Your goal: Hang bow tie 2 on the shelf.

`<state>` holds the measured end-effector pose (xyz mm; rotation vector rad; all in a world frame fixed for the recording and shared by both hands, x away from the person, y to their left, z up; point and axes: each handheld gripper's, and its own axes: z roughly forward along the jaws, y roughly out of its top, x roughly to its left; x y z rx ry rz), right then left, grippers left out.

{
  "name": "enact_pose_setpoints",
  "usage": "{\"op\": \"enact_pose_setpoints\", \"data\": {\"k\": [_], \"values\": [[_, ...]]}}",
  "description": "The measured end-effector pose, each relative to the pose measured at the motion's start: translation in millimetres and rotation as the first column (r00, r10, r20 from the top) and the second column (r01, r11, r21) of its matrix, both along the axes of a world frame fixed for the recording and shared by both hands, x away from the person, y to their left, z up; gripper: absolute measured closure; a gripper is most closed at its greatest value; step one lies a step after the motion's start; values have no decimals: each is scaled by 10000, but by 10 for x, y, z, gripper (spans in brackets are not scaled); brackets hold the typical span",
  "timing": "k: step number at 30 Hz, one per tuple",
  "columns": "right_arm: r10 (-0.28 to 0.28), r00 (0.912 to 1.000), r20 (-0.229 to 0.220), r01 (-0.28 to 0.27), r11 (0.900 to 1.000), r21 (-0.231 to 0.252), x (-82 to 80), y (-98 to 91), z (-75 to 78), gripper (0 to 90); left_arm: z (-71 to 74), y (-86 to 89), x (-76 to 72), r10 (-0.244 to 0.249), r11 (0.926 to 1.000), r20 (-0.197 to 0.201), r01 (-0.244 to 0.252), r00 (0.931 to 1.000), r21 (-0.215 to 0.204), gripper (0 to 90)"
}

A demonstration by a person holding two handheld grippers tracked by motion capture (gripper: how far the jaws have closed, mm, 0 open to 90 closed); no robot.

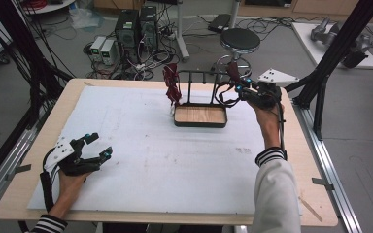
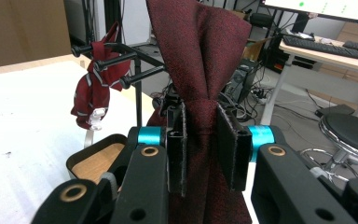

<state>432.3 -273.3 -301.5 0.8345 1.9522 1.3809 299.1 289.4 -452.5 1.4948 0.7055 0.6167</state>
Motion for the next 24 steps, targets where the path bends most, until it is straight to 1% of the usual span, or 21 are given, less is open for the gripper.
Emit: {"op": "enact_pose_setpoints", "data": {"k": [2, 4, 6, 8, 10, 11, 14, 15, 17, 19, 22, 23, 24], "values": [[-72, 10000, -28, 72, 10000, 31, 6, -1, -7, 750, 0, -1, 0, 4, 10000, -4, -4, 10000, 12, 200], [-137, 9999, 79, 137, 9999, 10, 26, -10, -15, 750, 1, 2, 1, 14, 10000, 9, -14, 10000, 19, 200], [-271, 9996, -34, 271, 9996, 109, 30, -11, -24, 750, 0, 0, 2, 17, 10000, 6, -17, 10000, -26, 201], [-241, 9997, 84, 240, 9996, 153, 47, -8, -31, 750, 0, 2, 2, 5, 10000, 2, -5, 10000, 15, 201], [-182, 9998, -72, 183, 9997, 145, 59, 7, -31, 750, 0, 2, 2, 12, 10000, 10, -12, 10000, 8, 200], [-193, 9998, -9, 194, 9998, 55, 67, 24, -25, 750, 0, 1, 2, 15, 10000, 5, -15, 10000, 2, 201], [-244, 9997, 53, 244, 9997, 13, 86, 51, 9, 749, 1, 2, 0, 18, 10000, 8, -18, 10000, 18, 201], [-258, 9997, 21, 257, 9997, 29, 89, 56, 17, 749, 0, 1, 1, 16, 10000, 12, -16, 10000, 15, 200], [-315, 9994, 109, 315, 9995, 24, 109, 66, 38, 749, 0, 1, 1, 12, 10000, -2, -12, 10000, -20, 200], [-393, 9992, 57, 393, 9992, 38, 116, 81, 54, 749, 0, 2, 2, 11, 10000, -4, -11, 10000, -29, 201], [-540, 9984, 159, 540, 9985, 1, 139, 86, 59, 748, 0, 1, 2, 11, 10000, 3, -11, 10000, -27, 201], [-656, 9978, 56, 656, 9978, -3, 141, 85, 56, 748, 0, 1, 2, 9, 10000, 0, -9, 10000, -27, 201], [-661, 9978, 59, 661, 9978, 47, 153, 81, 51, 748, 0, 2, 2, 9, 10000, -3, -9, 10000, -31, 201]]}}
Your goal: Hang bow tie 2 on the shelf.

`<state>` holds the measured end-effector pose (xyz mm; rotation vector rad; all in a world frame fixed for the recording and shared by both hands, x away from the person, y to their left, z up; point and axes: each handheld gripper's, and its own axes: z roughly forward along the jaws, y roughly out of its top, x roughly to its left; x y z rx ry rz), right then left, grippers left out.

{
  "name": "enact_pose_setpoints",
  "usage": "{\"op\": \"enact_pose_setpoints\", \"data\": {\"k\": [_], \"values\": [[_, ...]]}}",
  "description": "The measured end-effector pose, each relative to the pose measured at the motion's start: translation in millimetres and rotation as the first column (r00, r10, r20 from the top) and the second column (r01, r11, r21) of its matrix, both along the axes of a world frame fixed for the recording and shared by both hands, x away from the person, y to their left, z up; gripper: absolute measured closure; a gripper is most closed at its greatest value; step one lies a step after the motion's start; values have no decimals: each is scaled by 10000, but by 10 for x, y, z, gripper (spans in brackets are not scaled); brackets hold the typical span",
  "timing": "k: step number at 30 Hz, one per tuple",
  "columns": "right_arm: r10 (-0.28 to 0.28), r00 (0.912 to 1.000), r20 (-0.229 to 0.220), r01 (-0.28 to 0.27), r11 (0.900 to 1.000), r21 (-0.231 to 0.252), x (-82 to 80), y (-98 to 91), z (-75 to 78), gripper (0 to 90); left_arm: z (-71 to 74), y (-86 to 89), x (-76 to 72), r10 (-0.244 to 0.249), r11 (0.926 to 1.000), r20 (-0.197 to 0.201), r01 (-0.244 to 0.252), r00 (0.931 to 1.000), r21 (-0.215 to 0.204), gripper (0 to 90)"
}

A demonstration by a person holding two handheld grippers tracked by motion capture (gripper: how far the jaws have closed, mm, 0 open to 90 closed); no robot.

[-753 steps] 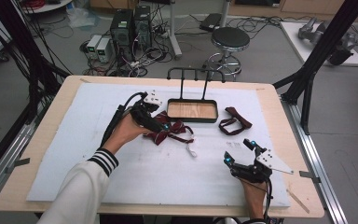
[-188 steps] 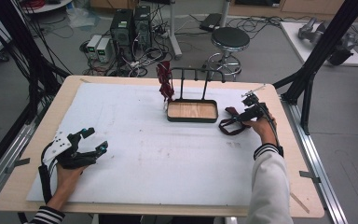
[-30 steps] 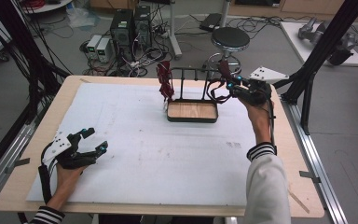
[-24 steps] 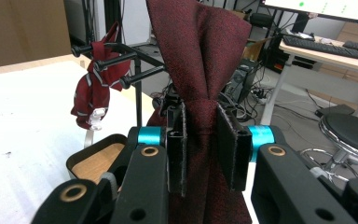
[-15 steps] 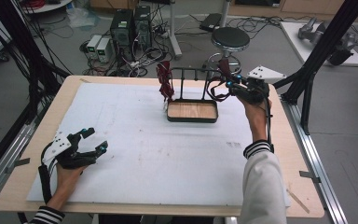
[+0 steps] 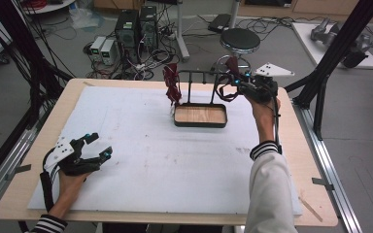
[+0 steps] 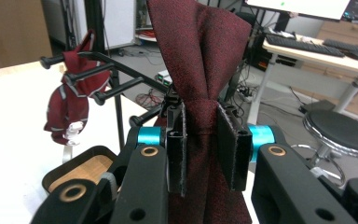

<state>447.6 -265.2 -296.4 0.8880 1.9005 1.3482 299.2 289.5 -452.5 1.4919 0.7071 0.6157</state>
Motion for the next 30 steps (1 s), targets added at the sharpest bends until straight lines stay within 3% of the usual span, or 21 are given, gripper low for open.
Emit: {"op": "enact_pose_setpoints", "data": {"k": [8, 20, 28, 30], "values": [[-280, 9996, -1, 280, 9996, 73, 52, 35, 19, 746, 0, 0, -1, 10, 10000, 8, -10, 10000, 42, 200], [-787, 9963, -352, 795, 9966, 222, 132, -18, -23, 731, -1, -1, -1, -4, 10000, -6, 4, 10000, 21, 201], [-870, 9952, -457, 887, 9954, 350, 140, -50, -32, 657, 0, 0, 0, 7, 10000, 6, -7, 10000, 40, 201], [-937, 9944, -488, 956, 9947, 381, 140, -56, -34, 602, 0, 0, 0, 9, 10000, 5, -9, 10000, 44, 200]]}}
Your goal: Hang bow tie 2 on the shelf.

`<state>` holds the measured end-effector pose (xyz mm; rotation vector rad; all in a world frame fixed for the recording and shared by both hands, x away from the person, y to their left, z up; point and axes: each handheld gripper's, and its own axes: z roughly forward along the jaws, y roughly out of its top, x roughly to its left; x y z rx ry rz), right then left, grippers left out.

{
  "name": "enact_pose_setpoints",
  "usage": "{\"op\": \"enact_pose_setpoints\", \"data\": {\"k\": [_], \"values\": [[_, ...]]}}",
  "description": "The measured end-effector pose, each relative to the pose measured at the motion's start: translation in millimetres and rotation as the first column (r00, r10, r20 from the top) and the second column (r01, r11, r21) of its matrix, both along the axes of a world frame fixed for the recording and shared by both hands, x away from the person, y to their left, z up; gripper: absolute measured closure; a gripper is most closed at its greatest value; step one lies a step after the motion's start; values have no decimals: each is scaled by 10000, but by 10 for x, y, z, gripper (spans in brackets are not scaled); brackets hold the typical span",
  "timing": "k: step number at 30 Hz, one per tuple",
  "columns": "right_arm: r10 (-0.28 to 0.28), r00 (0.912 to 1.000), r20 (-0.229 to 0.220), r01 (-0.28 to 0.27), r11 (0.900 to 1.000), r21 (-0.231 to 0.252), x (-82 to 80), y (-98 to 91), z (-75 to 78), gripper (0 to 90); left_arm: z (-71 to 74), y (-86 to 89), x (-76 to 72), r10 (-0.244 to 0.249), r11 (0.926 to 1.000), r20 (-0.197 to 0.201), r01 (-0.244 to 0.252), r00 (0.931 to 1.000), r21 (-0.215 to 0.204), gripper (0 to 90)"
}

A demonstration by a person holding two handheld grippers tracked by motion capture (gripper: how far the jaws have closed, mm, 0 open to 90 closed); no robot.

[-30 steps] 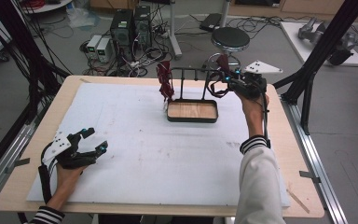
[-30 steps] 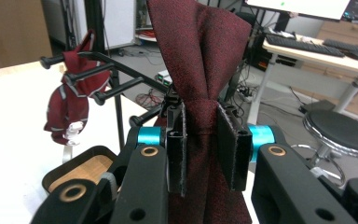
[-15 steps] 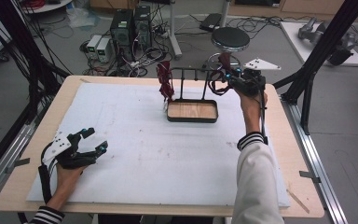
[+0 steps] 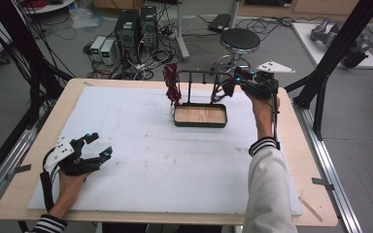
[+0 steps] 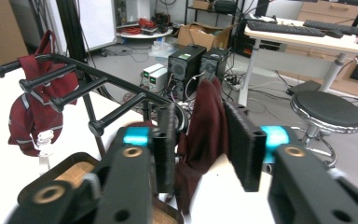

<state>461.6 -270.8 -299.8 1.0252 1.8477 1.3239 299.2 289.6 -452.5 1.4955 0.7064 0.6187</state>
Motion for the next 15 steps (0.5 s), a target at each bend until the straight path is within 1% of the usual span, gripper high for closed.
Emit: {"op": "enact_pose_setpoints", "data": {"k": [1, 2, 4, 6, 7, 10, 11, 12, 15], "values": [[40, 10000, -27, -40, 10000, 52, 2, -4, -2, 586, 0, -1, -1, -17, 10000, -17, 17, 10000, -4, 200], [23, 10000, -41, -23, 10000, -4, 2, -5, -2, 568, 0, 0, -2, -19, 10000, -14, 19, 10000, -2, 200], [-22, 10000, 28, 22, 10000, -28, 3, 0, -6, 483, 0, -1, -1, -18, 10000, -17, 18, 10000, -9, 200], [-115, 9999, 38, 115, 9999, -23, -7, 8, -1, 458, 0, 0, -1, -21, 10000, -11, 21, 10000, -14, 200], [-75, 9999, 69, 74, 10000, 8, -8, 9, 1, 436, 0, -1, -2, -18, 10000, -14, 18, 10000, -10, 200], [-115, 9999, 124, 116, 9999, -62, -26, 25, 14, 334, 0, -1, -2, -18, 10000, -10, 18, 10000, 1, 199], [-173, 9997, 176, 175, 9998, -94, -34, 31, 22, 279, -1, -2, -2, -2, 10000, 7, 2, 10000, -3, 199], [-311, 9993, 222, 314, 9994, -110, -46, 37, 30, 248, 0, -3, -3, 14, 10000, 11, -14, 10000, 9, 199], [-377, 9988, 302, 378, 9993, -25, -86, 42, 65, 206, -1, -5, -4, 35, 10000, 22, -35, 10000, 15, 199]]}}
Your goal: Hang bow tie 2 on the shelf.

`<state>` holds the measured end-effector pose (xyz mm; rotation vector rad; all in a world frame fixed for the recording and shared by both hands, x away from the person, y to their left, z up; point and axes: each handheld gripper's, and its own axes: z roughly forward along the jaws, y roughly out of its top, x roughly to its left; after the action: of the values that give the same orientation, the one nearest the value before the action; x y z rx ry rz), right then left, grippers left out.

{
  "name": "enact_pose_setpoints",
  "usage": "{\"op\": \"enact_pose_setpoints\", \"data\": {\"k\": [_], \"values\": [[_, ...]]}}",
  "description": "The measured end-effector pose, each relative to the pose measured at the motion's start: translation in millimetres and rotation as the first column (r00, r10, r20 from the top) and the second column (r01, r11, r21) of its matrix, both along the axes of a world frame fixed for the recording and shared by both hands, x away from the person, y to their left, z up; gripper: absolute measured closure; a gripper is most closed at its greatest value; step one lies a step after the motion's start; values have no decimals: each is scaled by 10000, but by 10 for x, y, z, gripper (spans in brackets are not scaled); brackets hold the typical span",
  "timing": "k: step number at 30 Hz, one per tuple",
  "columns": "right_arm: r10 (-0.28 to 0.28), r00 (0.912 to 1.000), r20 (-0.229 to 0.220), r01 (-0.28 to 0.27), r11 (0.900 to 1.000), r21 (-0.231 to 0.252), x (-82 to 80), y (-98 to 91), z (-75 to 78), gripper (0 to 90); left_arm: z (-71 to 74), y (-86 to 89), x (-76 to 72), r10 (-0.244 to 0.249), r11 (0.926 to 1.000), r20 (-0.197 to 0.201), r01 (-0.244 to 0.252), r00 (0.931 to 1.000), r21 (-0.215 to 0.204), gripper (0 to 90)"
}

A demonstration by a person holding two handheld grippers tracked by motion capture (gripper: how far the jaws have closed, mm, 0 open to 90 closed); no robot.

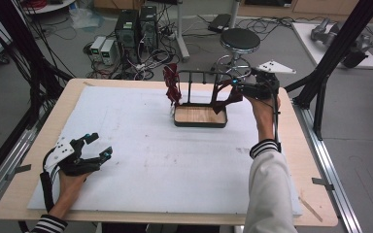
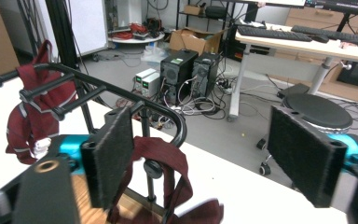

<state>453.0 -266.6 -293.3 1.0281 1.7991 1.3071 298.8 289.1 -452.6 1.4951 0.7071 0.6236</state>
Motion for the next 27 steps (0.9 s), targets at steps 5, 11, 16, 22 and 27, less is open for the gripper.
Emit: {"op": "enact_pose_setpoints", "data": {"k": [5, 11, 16, 22, 27], "values": [[-55, 9996, 270, 57, 10000, -75, -83, 7, 65, 171, 0, 0, 1, 5, 10000, -14, -5, 10000, -1, 200], [-57, 9999, 130, 59, 9998, -187, -172, -31, 95, 125, 0, 0, -2, 26, 10000, 1, -26, 10000, -16, 199], [106, 9996, 275, -104, 9999, -76, -301, -46, 189, 124, 1, 0, -2, 32, 10000, 13, -32, 10000, 3, 199], [359, 9979, 545, -355, 9993, -92, -511, -19, 268, 125, 0, -2, -8, 47, 10000, 61, -47, 10000, 6, 199], [544, 9970, 553, -563, 9978, 343, -724, -66, 206, 125, 1, 1, -7, 55, 10000, 67, -55, 10000, 17, 198]]}}
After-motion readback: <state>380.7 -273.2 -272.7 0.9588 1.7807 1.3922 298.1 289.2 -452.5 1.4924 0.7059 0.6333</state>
